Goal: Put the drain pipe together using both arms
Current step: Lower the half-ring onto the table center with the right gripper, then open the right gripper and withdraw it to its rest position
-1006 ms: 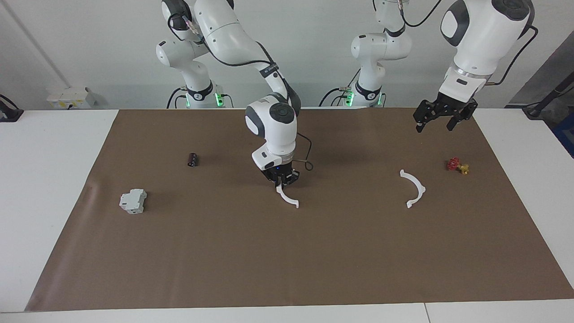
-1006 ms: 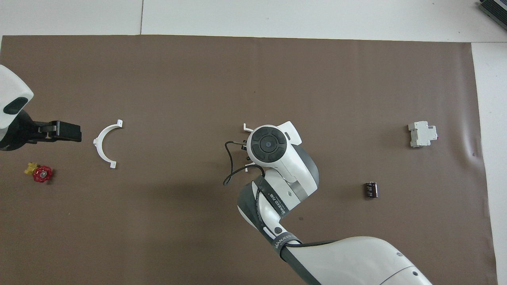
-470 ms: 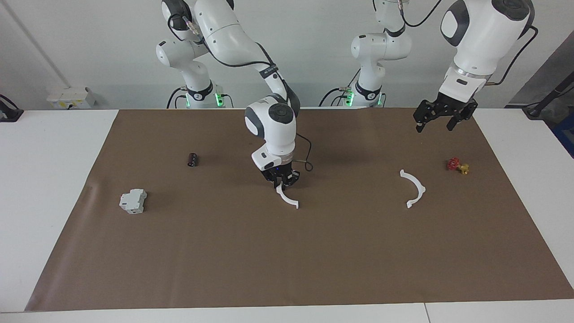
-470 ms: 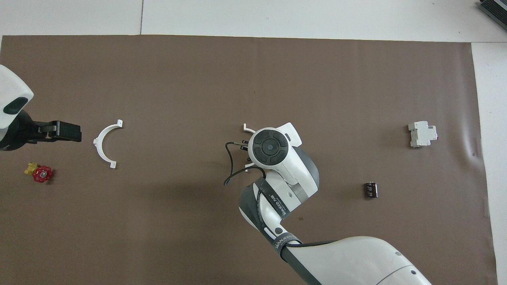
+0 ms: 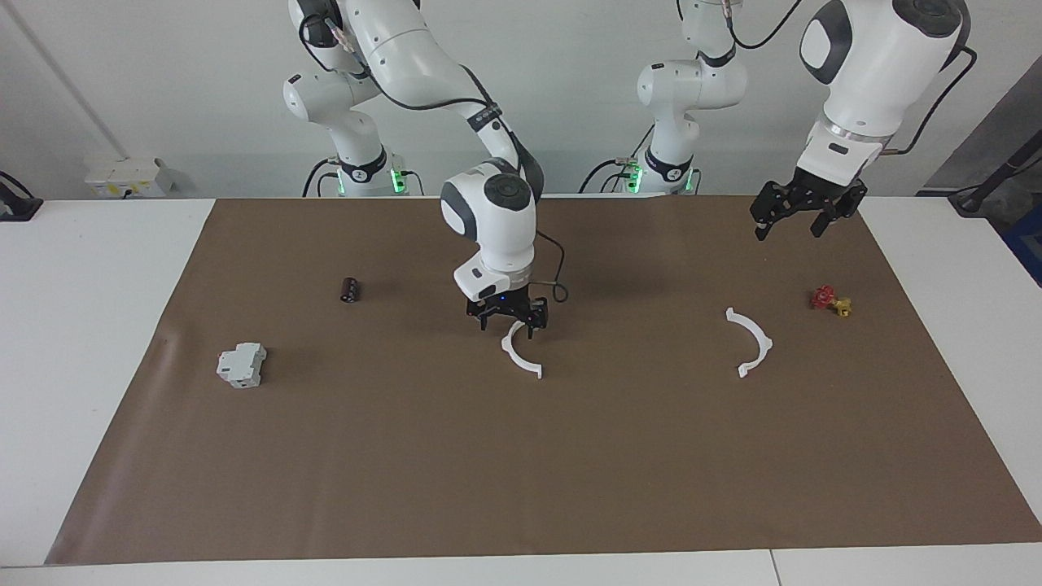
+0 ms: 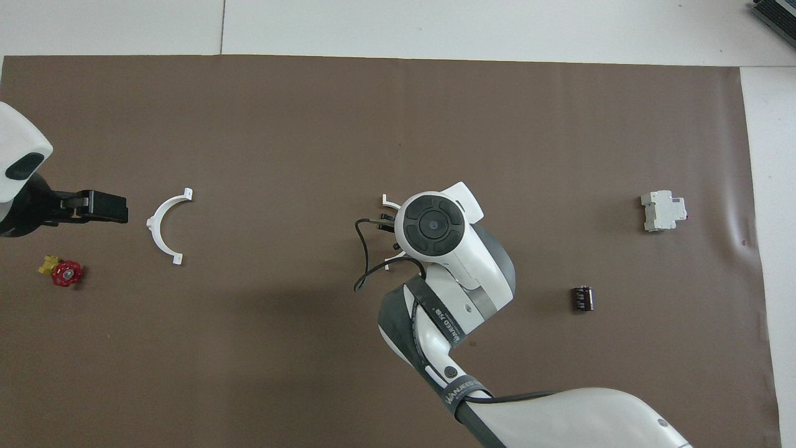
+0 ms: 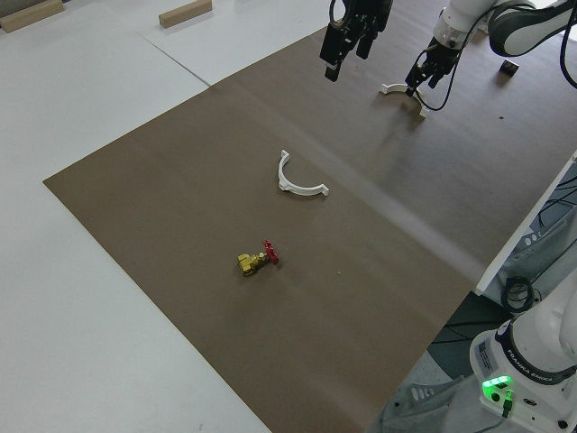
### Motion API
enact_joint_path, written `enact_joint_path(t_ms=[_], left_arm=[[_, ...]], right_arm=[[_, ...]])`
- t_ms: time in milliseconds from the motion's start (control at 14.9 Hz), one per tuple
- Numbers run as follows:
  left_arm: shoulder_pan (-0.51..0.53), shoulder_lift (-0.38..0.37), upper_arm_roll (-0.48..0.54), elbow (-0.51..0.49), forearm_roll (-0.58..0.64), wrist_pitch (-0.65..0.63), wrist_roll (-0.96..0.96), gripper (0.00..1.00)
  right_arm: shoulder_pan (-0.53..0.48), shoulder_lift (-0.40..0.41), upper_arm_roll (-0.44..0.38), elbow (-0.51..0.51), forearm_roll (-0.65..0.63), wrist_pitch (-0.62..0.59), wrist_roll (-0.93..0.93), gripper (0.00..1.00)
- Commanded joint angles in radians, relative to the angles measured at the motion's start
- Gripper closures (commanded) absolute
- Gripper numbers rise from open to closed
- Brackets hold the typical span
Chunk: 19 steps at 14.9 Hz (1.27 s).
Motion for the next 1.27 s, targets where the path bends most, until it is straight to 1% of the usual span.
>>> enact_joint_path(t_ms=[0, 201, 403, 537, 671, 738, 805, 939, 1073, 1141, 1208], left_arm=[[0.001, -0.014, 0.001, -0.007, -0.015, -0.008, 0.008, 0.0], [-0.007, -0.014, 0.001, -0.007, -0.015, 0.004, 0.001, 0.0], [-0.007, -0.014, 0.002, -0.012, -0.015, 0.01, 0.0, 0.0], [0.001, -0.025, 0.001, -0.032, -0.015, 0.032, 0.0, 0.0], [0.01, -0.056, 0.004, -0.109, -0.015, 0.126, 0.008, 0.0], [0.013, -0.085, 0.004, -0.181, -0.015, 0.198, 0.012, 0.0], [0.015, -0.109, 0.004, -0.232, -0.015, 0.246, 0.011, 0.0], [0.042, -0.116, 0.005, -0.236, -0.015, 0.195, -0.002, 0.0], [0.043, -0.117, 0.005, -0.245, -0.015, 0.188, -0.015, 0.0], [0.043, -0.138, 0.005, -0.277, -0.015, 0.193, -0.017, 0.0], [0.043, -0.16, 0.005, -0.336, -0.015, 0.206, -0.011, 0.0]], right_arm=[[-0.088, -0.134, 0.002, -0.02, -0.02, -0.079, -0.125, 0.0], [-0.197, -0.211, 0.003, -0.013, -0.015, -0.149, -0.3, 0.0], [-0.312, -0.284, 0.005, -0.014, -0.001, -0.269, -0.464, 0.0], [-0.375, -0.321, 0.005, -0.016, 0.0, -0.358, -0.541, 0.0], [-0.428, -0.35, 0.005, -0.023, 0.0, -0.427, -0.595, 0.0], [-0.45, -0.358, 0.005, -0.026, 0.0, -0.463, -0.61, 0.0], [-0.48, -0.363, 0.005, -0.027, 0.0, -0.496, -0.625, 0.0], [-0.529, -0.375, 0.005, -0.031, 0.002, -0.539, -0.682, 0.0], [-0.582, -0.381, 0.005, -0.033, 0.002, -0.559, -0.746, 0.0], [-0.608, -0.383, 0.005, -0.033, 0.002, -0.56, -0.783, 0.0], [-0.633, -0.383, 0.005, -0.033, 0.002, -0.56, -0.82, 0.0]])
